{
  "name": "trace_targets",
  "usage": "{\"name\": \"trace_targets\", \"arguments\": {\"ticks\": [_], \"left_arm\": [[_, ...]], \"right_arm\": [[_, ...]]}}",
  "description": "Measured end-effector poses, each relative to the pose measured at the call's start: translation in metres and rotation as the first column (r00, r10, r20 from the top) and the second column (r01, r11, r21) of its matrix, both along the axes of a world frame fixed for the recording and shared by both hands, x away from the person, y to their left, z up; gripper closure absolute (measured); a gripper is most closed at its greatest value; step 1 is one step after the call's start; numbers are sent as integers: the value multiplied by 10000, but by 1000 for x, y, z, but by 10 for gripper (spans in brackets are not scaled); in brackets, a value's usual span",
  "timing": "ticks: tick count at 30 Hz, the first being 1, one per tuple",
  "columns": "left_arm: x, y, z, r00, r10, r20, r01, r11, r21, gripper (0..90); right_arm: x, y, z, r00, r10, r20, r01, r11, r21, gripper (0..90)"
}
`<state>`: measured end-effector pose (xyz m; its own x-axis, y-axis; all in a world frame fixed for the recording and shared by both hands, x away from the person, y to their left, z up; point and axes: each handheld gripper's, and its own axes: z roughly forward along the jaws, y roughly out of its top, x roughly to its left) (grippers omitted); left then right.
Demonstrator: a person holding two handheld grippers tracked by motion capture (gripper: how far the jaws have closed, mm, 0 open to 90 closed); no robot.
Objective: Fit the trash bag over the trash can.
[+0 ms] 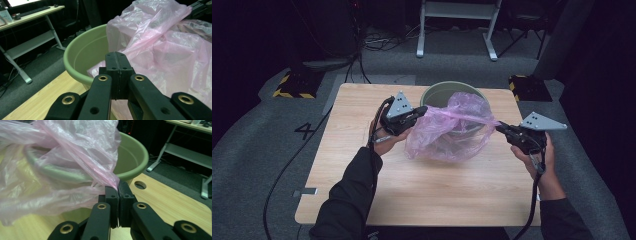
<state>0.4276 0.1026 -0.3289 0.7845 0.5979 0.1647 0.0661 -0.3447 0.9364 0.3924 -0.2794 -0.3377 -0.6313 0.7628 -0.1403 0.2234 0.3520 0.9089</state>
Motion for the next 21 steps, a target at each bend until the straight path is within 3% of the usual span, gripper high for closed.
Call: {"name": "trace_targets", "arguments": {"ticks": [3, 10, 14, 21], "left_arm": [[1, 2, 3, 9999, 109, 67, -108, 9999, -116, 845], [-1, 19, 7, 9973, -53, -738, 6, 9980, -634, 508], [-15, 27, 12, 9965, -132, -824, 63, 9965, -837, 306], [-45, 25, 13, 9897, -1038, -985, 935, 9902, -1033, 156]], "right_arm": [[6, 0, 1, 9998, -165, 69, 165, 9999, 1, 886], [21, -3, 3, 9988, -496, -56, 497, 9986, 194, 892], [24, -1, 5, 9984, -544, -143, 546, 9983, 185, 894], [27, 4, 7, 9981, -606, -130, 607, 9981, 65, 894]]}}
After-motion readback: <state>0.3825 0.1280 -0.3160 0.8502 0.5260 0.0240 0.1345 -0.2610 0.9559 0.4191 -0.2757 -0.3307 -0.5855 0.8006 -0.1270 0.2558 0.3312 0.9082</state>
